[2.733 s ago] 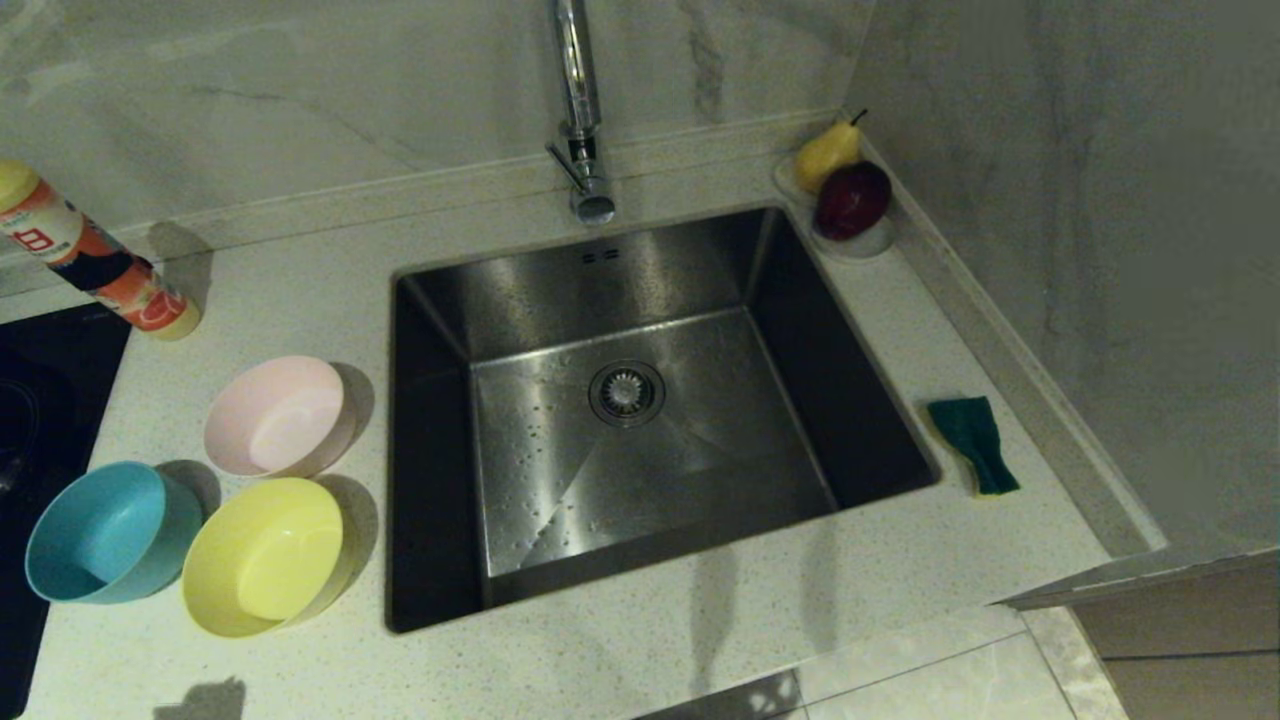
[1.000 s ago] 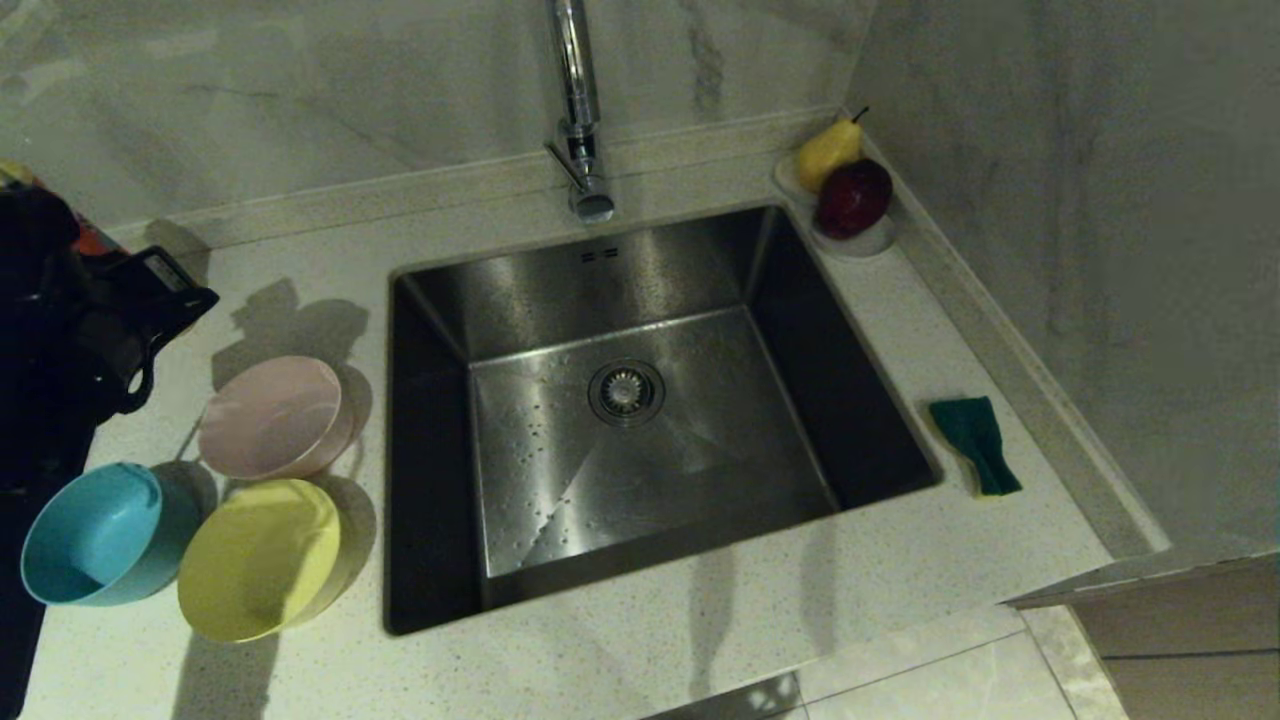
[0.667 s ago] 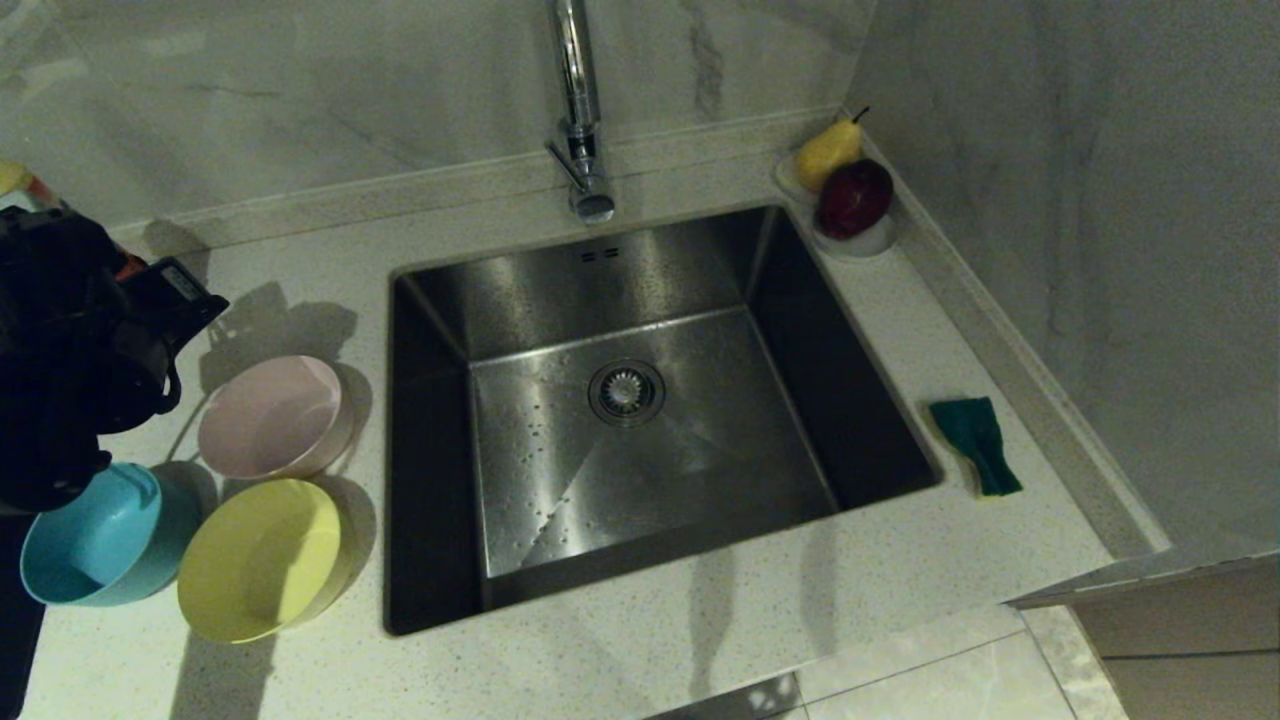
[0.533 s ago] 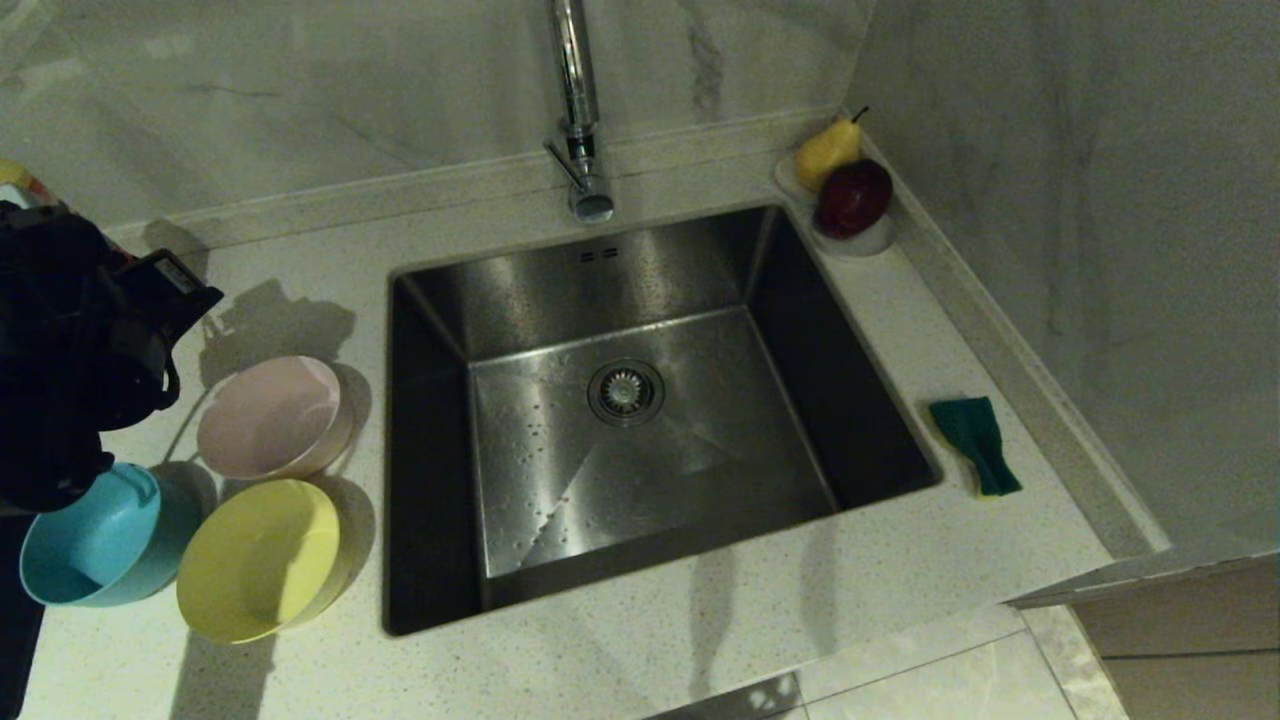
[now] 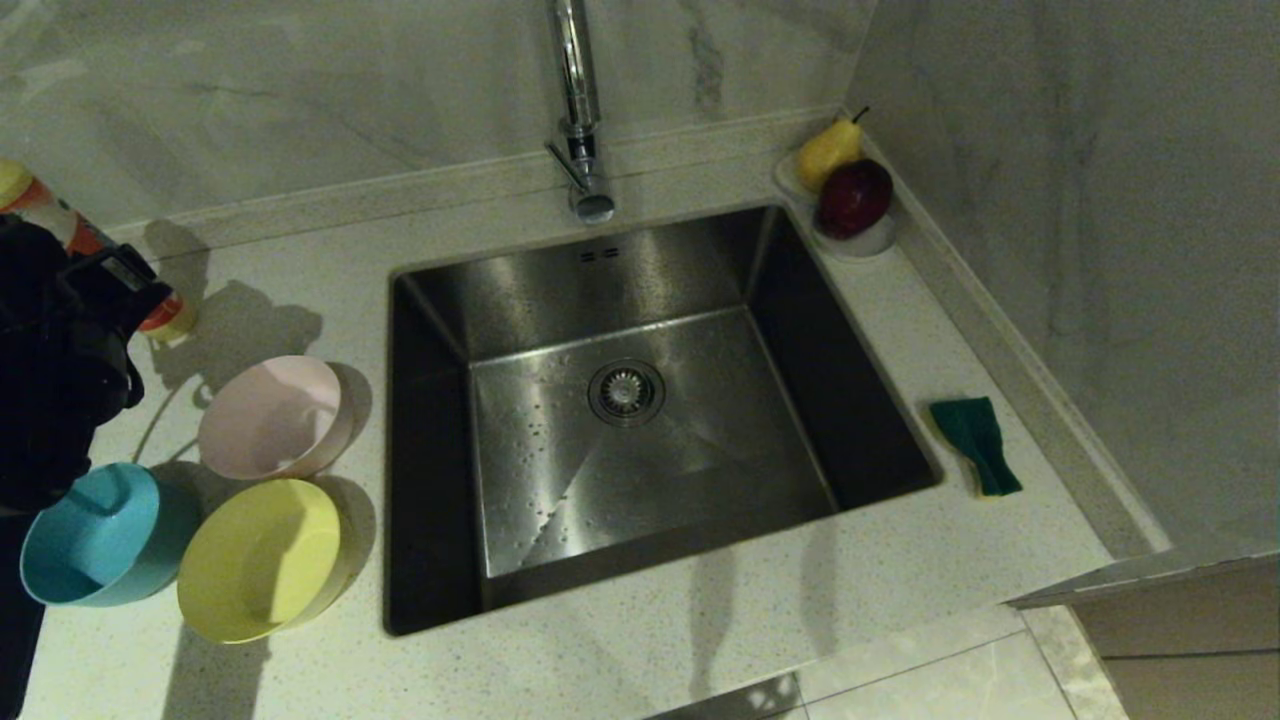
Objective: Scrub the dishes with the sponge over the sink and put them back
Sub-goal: Grab the dish soap
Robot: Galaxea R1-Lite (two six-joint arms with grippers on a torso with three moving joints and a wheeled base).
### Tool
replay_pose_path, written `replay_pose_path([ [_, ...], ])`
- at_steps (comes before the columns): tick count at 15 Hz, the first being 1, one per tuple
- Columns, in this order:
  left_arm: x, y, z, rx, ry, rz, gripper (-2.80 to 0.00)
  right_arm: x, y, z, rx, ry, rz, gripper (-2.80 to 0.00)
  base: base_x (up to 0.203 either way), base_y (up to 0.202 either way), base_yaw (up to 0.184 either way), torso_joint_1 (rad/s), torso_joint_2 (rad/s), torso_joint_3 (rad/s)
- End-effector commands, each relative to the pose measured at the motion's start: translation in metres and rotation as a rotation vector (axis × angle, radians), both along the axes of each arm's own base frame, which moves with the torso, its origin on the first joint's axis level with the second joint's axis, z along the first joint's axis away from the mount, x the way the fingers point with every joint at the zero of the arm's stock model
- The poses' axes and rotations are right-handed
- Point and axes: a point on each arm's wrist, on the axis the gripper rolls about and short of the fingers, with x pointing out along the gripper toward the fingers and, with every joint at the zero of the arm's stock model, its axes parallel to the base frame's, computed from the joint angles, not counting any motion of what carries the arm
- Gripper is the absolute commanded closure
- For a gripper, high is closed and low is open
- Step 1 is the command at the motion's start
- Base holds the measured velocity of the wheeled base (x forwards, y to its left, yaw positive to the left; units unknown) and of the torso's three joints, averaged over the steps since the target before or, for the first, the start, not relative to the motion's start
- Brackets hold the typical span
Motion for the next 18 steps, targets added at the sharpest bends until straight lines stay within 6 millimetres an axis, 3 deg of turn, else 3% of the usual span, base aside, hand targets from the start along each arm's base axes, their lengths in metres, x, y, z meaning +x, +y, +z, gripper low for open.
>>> replay_pose_path([
  [1,0.002,0.007,-0.002,0.002,-0.007,0.015,-2.80,0.000,0.000,0.000,-0.001,-0.001,0.000,0.00,0.000,0.000,0.000,0.000,0.00,0.000],
  [7,0.035,0.019,-0.023,0.006,-0.010,0.002,-2.80,0.000,0.000,0.000,-0.001,0.001,0.000,0.00,0.000,0.000,0.000,0.000,0.00,0.000],
  [18,0.090,0.035,-0.032,0.047,-0.081,-0.020,-2.80,0.000,0.000,0.000,-0.001,-0.001,0.000,0.00,0.000,0.000,0.000,0.000,0.00,0.000],
])
